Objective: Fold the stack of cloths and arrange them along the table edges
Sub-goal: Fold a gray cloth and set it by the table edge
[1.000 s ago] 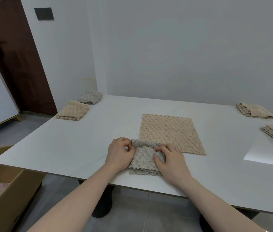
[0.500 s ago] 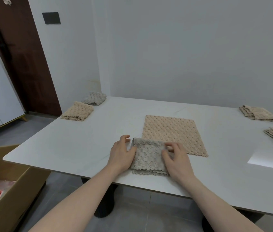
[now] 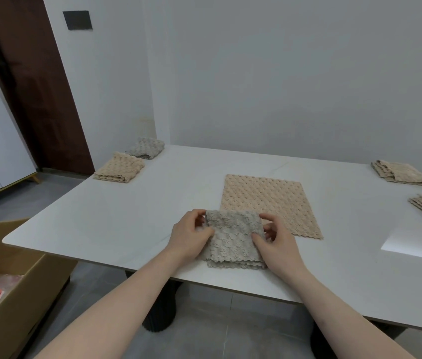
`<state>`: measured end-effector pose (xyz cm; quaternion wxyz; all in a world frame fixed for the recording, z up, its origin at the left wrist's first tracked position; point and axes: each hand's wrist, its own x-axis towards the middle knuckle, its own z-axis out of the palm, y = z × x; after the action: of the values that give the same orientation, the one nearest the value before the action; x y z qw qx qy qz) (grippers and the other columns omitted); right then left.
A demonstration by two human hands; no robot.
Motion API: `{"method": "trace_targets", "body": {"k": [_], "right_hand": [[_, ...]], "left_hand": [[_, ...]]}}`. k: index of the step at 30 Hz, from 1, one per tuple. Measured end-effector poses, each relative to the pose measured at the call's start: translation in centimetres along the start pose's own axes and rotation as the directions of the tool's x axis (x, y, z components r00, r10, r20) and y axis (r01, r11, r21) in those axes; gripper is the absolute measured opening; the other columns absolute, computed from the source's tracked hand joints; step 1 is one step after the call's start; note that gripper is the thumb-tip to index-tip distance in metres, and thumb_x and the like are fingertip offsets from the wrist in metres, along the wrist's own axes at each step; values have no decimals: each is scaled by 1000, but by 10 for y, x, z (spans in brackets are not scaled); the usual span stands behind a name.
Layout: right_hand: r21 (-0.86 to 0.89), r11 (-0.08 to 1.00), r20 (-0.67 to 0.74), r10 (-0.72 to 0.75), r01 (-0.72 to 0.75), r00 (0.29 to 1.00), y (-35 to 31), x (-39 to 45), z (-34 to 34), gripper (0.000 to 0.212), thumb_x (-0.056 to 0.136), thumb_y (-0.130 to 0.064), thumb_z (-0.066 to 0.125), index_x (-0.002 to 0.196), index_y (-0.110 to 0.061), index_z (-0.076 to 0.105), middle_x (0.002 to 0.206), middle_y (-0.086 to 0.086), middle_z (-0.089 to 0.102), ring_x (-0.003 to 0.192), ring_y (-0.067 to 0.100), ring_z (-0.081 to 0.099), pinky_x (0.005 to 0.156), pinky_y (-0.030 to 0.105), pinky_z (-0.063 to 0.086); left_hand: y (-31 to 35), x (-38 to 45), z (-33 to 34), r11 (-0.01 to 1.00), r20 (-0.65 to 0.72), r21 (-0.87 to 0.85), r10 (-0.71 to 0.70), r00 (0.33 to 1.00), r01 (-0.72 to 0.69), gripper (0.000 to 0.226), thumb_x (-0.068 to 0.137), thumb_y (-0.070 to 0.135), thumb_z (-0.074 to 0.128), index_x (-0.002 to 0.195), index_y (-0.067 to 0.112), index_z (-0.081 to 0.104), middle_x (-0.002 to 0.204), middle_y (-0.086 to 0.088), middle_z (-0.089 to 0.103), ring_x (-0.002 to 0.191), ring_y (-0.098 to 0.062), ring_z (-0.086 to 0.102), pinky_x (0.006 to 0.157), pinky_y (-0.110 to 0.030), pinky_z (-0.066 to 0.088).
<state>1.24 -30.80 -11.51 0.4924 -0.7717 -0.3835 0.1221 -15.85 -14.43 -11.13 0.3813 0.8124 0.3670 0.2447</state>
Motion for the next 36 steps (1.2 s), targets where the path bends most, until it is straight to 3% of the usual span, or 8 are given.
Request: {"method": "trace_targets", "body": {"k": [3, 8, 15, 21, 24, 28, 32, 36], "right_hand": [[55, 998, -17, -4, 5, 1000, 0, -1, -2, 42, 92, -24, 68, 127, -42, 54, 103, -7, 63, 90, 13, 63, 83, 43, 58], [52, 999, -18, -15, 16, 1000, -1, -4, -2, 44, 91, -24, 68, 126, -46, 53, 104, -11, 64, 83, 9, 62, 74, 31, 54], [82, 997, 16, 14, -15, 1000, 5, -2, 0, 54, 89, -18, 68, 129, -49, 50, 107, -25, 59, 81, 4, 60, 71, 23, 49], [10, 996, 30, 86, -86, 996, 8, 2, 5, 57, 86, -19, 72, 129, -49, 50, 109, -24, 57, 90, 8, 59, 75, 23, 48], [5, 990, 66, 141, -141, 988, -5, 2, 1, 57, 87, -16, 73, 129, -48, 50, 108, -24, 62, 91, 6, 63, 73, 17, 49], [66, 952, 145, 287, -298, 947, -46, 7, -10, 52, 92, -9, 68, 127, -43, 51, 106, -17, 64, 87, -5, 62, 68, 13, 49], [118, 895, 255, 392, -430, 884, -110, -3, -24, 46, 95, -10, 67, 128, -38, 53, 107, -3, 65, 80, 4, 65, 59, 17, 54], [107, 871, 292, 433, -479, 853, -165, -18, -31, 46, 93, -12, 66, 128, -40, 53, 110, -4, 66, 87, 15, 68, 66, 34, 61]], "left_hand": [[-1, 0, 7, 957, 24, 278, 77, 997, -81, 29, 83, 55, 54, 97, 31, 58, 103, 13, 56, 103, -15, 49, 98, -37, 38], [-6, -2, 3, 987, 41, 124, 96, 995, -101, 23, 82, 49, 60, 97, 32, 55, 94, 14, 66, 93, -13, 59, 89, -45, 50], [-7, 0, 11, 912, 35, 387, 132, 991, -136, 51, 92, 65, 38, 126, 31, 52, 134, 18, 44, 129, -10, 35, 117, -34, 23], [-14, 4, 11, 954, 66, 261, 138, 988, -150, 35, 90, 62, 48, 110, 36, 61, 112, 25, 56, 113, -1, 43, 103, -25, 30], [-7, 6, 8, 975, 92, 210, 48, 995, -67, 29, 91, 53, 56, 105, 29, 64, 105, 19, 62, 109, -2, 47, 95, -22, 32], [31, 3, -3, 975, 177, -10, -216, 960, 221, 23, 93, 37, 61, 113, 27, 65, 110, 14, 67, 108, -10, 58, 91, -28, 46], [88, -27, -37, 797, 201, -260, -508, 838, 545, 21, 98, 33, 60, 116, 25, 56, 110, 9, 68, 98, -6, 65, 73, -21, 48], [114, -65, -96, 688, 192, -381, -595, 781, 618, 22, 97, 35, 65, 114, 28, 53, 112, 3, 70, 96, -8, 70, 79, -28, 57]]}}
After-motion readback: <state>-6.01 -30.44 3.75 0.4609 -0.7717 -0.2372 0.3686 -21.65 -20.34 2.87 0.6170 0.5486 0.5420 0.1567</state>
